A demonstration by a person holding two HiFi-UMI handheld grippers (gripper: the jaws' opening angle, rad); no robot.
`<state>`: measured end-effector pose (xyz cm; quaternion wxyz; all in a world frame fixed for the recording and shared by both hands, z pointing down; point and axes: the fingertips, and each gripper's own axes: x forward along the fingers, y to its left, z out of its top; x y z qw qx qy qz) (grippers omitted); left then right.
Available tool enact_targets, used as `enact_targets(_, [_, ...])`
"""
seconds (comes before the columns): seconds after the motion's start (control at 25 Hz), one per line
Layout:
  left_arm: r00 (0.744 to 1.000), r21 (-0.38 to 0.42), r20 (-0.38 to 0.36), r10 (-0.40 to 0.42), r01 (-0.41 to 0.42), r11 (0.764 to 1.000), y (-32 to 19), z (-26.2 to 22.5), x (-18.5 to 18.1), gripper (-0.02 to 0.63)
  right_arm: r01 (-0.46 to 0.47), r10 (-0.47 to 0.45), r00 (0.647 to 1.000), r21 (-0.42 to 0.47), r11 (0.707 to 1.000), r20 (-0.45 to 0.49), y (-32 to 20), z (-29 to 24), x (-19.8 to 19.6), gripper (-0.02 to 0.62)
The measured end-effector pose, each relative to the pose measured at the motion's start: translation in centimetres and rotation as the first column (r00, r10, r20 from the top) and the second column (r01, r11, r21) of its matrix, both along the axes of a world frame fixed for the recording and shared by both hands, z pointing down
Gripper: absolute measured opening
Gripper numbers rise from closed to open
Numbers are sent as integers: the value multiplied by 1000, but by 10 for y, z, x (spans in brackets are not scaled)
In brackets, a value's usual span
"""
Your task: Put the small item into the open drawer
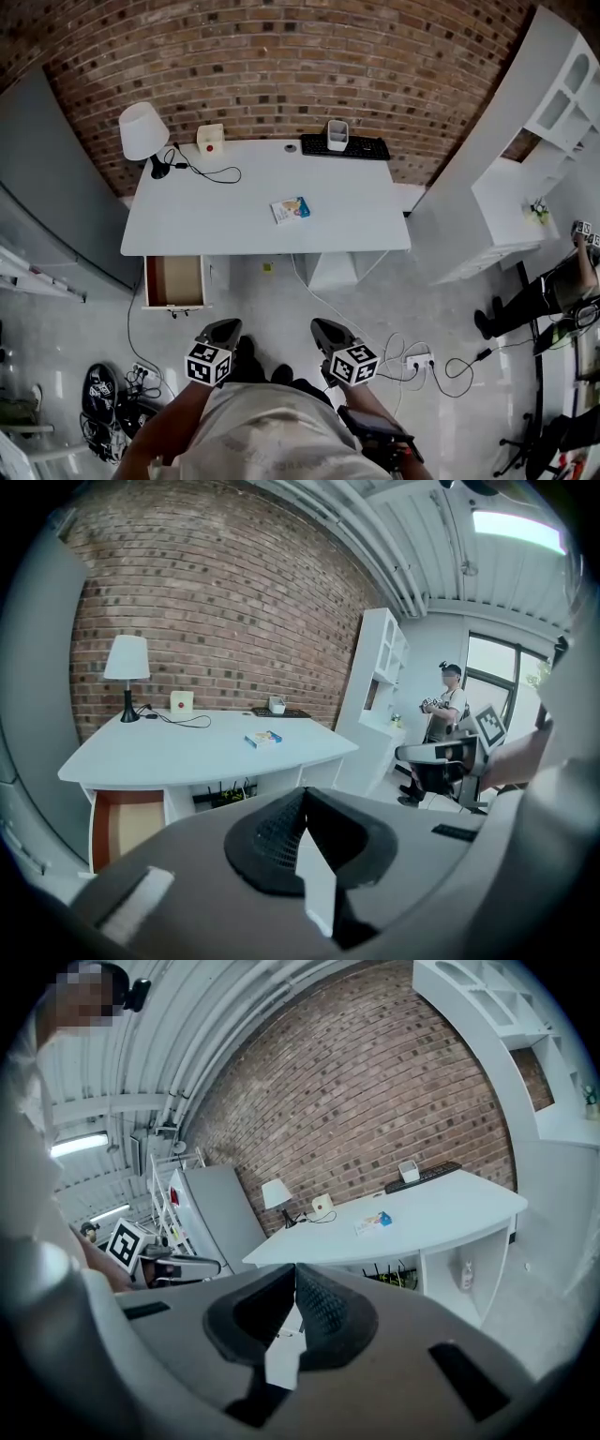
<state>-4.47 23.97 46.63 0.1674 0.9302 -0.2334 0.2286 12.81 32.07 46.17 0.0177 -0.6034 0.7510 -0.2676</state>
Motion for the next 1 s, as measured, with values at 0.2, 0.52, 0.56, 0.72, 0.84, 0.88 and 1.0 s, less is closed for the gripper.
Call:
enact_targets(0.2, [1000,-10,4,-3,3,1000,1,2,-5,6,14,-13,1000,-23,1000,7,-3,7,-7,6])
enact_targets(0.52, [1000,-26,12,2,-2,1000,-1,10,-1,6,13,-13,1000,-54,998,8,-1,16,-4,6])
enact_targets(0.56, [1000,-23,14,9,-9,1000,-1,10,2,6,9,-8,1000,-55,998,9,-1,17,-1,6])
enact_targets(0.72, [999,-20,22,38,-37,999,-2,9,8,6,-9,10,1000,-65,998,10,-3,19,6,6])
enact_targets(0.84, [999,-37,27,31,-29,999,-10,12,5,6,-11,12,1000,-73,997,12,-12,18,7,6])
enact_targets(0.88, [999,-43,29,26,-24,999,-13,14,5,6,-9,10,1000,-76,997,11,-16,18,7,6])
enact_targets(1.0, [999,-54,32,30,-29,998,-23,18,5,6,-10,10,1000,-86,996,6,-24,20,7,6])
